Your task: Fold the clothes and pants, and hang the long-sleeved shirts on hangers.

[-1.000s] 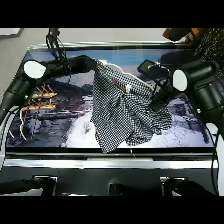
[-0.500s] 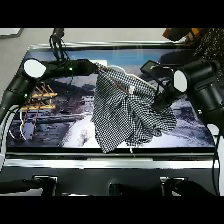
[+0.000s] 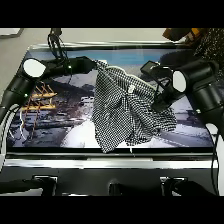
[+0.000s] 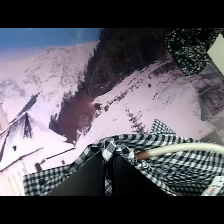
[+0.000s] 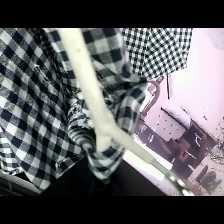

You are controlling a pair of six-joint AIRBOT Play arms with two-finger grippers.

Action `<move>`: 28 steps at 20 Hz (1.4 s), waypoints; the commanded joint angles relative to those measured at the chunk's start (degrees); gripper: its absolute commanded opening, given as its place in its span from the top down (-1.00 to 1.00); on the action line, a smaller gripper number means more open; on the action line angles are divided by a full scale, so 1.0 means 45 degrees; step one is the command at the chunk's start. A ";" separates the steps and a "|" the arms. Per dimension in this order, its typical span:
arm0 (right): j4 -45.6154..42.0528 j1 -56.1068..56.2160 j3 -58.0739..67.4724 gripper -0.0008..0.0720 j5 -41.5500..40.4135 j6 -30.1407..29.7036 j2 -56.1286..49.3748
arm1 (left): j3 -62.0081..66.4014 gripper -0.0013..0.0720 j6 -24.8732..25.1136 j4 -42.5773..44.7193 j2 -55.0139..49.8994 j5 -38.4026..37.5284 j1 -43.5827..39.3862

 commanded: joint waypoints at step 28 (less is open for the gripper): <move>-0.0029 0.0005 0.0049 0.91 -0.1569 0.0024 -0.0913 | 0.0233 0.90 0.0287 0.0991 0.0777 -0.5037 -0.3211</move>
